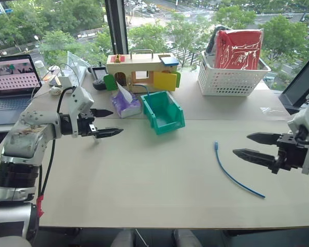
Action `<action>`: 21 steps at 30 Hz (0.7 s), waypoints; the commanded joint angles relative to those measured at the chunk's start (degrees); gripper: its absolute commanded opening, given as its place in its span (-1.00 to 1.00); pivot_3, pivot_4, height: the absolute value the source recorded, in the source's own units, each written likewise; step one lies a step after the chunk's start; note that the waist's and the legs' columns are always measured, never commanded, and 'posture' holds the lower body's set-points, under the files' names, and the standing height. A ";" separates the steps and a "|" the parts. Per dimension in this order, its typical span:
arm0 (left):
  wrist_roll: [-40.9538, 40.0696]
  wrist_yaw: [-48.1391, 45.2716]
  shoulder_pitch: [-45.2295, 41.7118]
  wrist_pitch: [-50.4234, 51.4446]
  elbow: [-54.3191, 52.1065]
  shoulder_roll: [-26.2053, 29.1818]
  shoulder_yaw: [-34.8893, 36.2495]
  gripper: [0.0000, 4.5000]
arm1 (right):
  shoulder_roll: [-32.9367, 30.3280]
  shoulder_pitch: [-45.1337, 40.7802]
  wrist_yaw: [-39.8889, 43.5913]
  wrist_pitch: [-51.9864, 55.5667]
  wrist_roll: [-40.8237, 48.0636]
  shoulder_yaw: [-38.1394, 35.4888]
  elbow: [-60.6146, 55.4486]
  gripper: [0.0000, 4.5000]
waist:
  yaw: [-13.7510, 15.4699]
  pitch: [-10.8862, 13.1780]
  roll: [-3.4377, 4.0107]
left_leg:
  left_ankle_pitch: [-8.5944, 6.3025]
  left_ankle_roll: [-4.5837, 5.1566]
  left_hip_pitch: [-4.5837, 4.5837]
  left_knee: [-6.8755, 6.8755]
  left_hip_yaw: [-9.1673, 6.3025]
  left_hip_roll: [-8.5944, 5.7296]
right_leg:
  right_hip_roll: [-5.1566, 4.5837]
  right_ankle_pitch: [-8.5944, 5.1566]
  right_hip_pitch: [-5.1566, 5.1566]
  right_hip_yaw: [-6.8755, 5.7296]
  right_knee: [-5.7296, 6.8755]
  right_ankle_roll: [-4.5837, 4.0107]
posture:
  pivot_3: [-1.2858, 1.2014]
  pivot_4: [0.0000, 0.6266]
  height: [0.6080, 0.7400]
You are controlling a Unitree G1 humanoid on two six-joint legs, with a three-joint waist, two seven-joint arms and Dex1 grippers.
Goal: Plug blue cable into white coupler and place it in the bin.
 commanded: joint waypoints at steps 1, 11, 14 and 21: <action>-2.56 -2.86 -2.23 1.76 -1.11 0.63 1.70 1.00 | 1.91 0.61 -2.70 -3.41 -2.95 -0.31 -0.15 1.00 | 0.04 0.00 0.00 | 0.00 0.00 0.00 0.00 0.00 0.00 | 0.00 0.00 0.00 0.00 0.00 0.00 | 0.03 -0.52 0.89; -7.16 -10.09 5.38 7.47 -13.58 6.18 2.19 1.00 | 15.05 -7.80 -17.28 -10.14 -18.40 17.98 9.50 1.00 | -0.27 -0.14 -0.20 | 0.00 0.00 0.11 0.00 0.15 0.14 | 0.16 0.02 -0.03 0.16 0.08 -0.04 | 0.03 -0.52 0.89; -8.34 -9.44 7.62 7.96 -16.32 6.48 3.90 1.00 | 19.43 -13.48 -20.70 -10.11 -21.17 20.82 15.79 1.00 | -0.29 -0.14 -0.21 | 0.00 0.00 0.13 0.03 0.16 0.35 | 0.36 0.11 -0.01 0.17 0.01 -0.17 | 0.03 -0.52 0.89; -9.93 -7.88 9.57 8.99 -18.92 6.96 5.42 1.00 | 23.71 -19.78 -22.14 -11.66 -27.06 25.82 26.69 1.00 | -0.10 -0.14 -0.21 | 0.00 0.00 0.14 0.03 0.13 0.50 | 0.57 0.18 -0.06 0.18 0.03 -0.31 | 0.03 -0.52 0.89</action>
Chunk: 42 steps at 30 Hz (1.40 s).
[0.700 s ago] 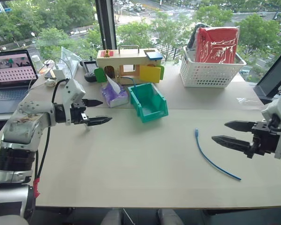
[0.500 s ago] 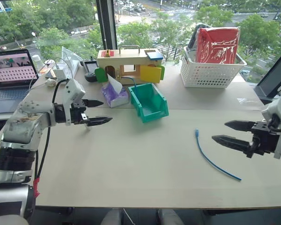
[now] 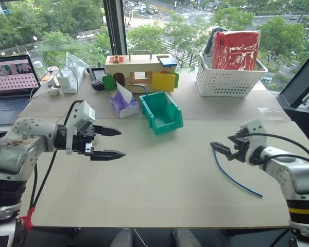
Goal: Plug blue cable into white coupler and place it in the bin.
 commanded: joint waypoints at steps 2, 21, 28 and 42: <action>-1.06 1.68 0.52 1.74 -2.32 1.46 2.18 1.00 | 1.92 -1.44 -1.35 -2.29 -3.13 1.04 4.42 1.00 | 0.02 0.00 0.00 | 0.00 0.00 0.00 0.00 0.01 -0.01 | -0.01 0.00 0.01 0.01 -0.01 0.00 | 0.03 -0.52 0.89; -0.10 -0.89 -1.37 -3.49 -3.00 -4.14 -3.82 1.00 | -9.79 -5.07 35.32 -17.53 -8.07 20.15 -1.49 -0.98 | -0.16 0.00 0.00 | 0.00 0.00 0.08 0.00 0.04 0.03 | 0.06 0.04 0.03 0.03 0.01 -0.06 | 0.03 -0.52 0.89; 12.64 -3.27 -3.84 -14.86 2.34 -10.29 -17.97 1.00 | -7.12 -14.37 50.41 -24.16 -14.62 33.46 1.33 -0.99 | -0.15 0.00 0.00 | 0.03 -0.05 0.09 0.03 0.02 0.02 | 0.07 0.08 0.05 0.03 0.01 -0.06 | 0.03 -0.52 0.89; 23.11 -1.36 -4.36 -19.59 8.31 -17.51 -26.43 1.00 | -2.49 -18.11 52.43 -32.94 -20.70 33.32 6.67 -0.02 | 0.04 0.00 0.00 | 0.03 -0.05 0.05 0.17 -0.05 0.01 | 0.05 0.11 0.02 0.00 0.11 -0.09 | 0.03 -0.52 0.89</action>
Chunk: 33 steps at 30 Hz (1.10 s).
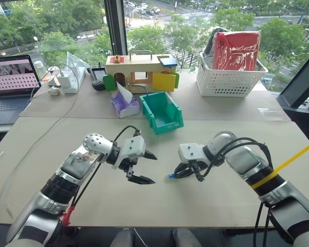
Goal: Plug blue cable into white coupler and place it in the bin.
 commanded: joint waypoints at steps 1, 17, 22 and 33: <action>-0.24 1.01 1.02 0.94 -2.34 -1.39 0.19 1.00 | -1.39 0.68 -0.09 2.59 2.12 -4.70 -4.30 0.12 | 0.02 0.00 0.00 | 0.00 0.00 0.00 0.00 0.00 0.00 | 0.00 0.00 0.00 0.00 0.01 0.00 | 0.03 -0.52 0.89; 4.88 13.04 3.34 5.91 -1.15 -11.08 -2.25 1.00 | -5.10 15.21 -15.44 25.93 11.31 -23.07 -21.83 0.88 | -0.19 -0.01 0.01 | 0.00 0.00 0.11 0.35 -0.09 -0.04 | 0.04 -0.02 0.07 0.01 0.47 0.02 | 0.03 -0.52 0.89; 4.99 13.83 4.96 8.58 -2.22 -12.53 -3.40 1.00 | -5.32 16.26 -17.65 27.65 12.00 -22.53 -23.01 0.88 | -0.01 -0.01 0.01 | 0.00 0.01 0.04 0.51 -0.10 -0.05 | 0.04 -0.02 0.08 0.02 0.49 0.03 | 0.03 -0.52 0.89; 4.18 15.82 5.87 12.04 -0.39 -14.08 -2.81 -0.23 | -5.47 15.18 -19.90 30.94 13.52 -22.37 -24.07 0.90 | 0.00 -0.01 0.01 | 0.00 0.01 0.06 0.54 -0.10 -0.05 | 0.03 -0.02 0.11 0.03 0.49 0.05 | 0.03 -0.52 0.89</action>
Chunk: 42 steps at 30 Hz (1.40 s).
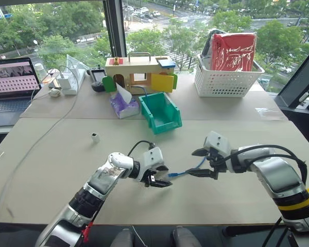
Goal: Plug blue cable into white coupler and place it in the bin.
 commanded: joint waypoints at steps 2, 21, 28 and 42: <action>-0.42 -0.43 0.46 0.28 0.50 -0.37 -0.50 -0.56 | -1.26 -1.54 -0.61 3.70 2.61 -2.20 -3.94 0.90 | 0.08 0.00 0.00 | 0.00 0.00 -0.01 0.00 0.00 0.00 | 0.00 0.00 0.00 0.00 -0.01 0.00 | 0.03 -0.52 0.89; -4.32 13.84 -2.52 2.23 2.05 -13.61 9.49 -0.97 | 39.13 11.94 -36.11 50.72 37.76 -43.93 -22.67 0.90 | 0.10 -0.09 0.10 | 0.00 0.00 -0.09 -0.02 -0.11 -0.01 | 0.00 0.03 -0.04 -0.03 0.02 0.00 | 0.03 -0.52 0.89; -0.83 12.08 -0.78 -1.66 0.10 -9.90 4.56 -0.97 | 56.66 10.86 -51.58 44.35 33.72 -49.71 -22.03 0.90 | -0.03 -0.13 0.30 | 0.00 -0.01 -0.07 -0.05 -0.08 0.00 | 0.03 0.01 -0.10 0.02 0.04 0.02 | 0.03 -0.52 0.89; -1.17 12.83 0.10 -1.01 -1.10 -10.36 4.65 -0.97 | 59.69 12.41 -65.68 39.72 45.01 -47.80 -17.60 0.90 | -0.25 -0.15 0.31 | 0.00 -0.01 -0.08 -0.15 -0.04 0.01 | 0.02 0.01 -0.07 0.04 -0.11 0.04 | 0.03 -0.52 0.89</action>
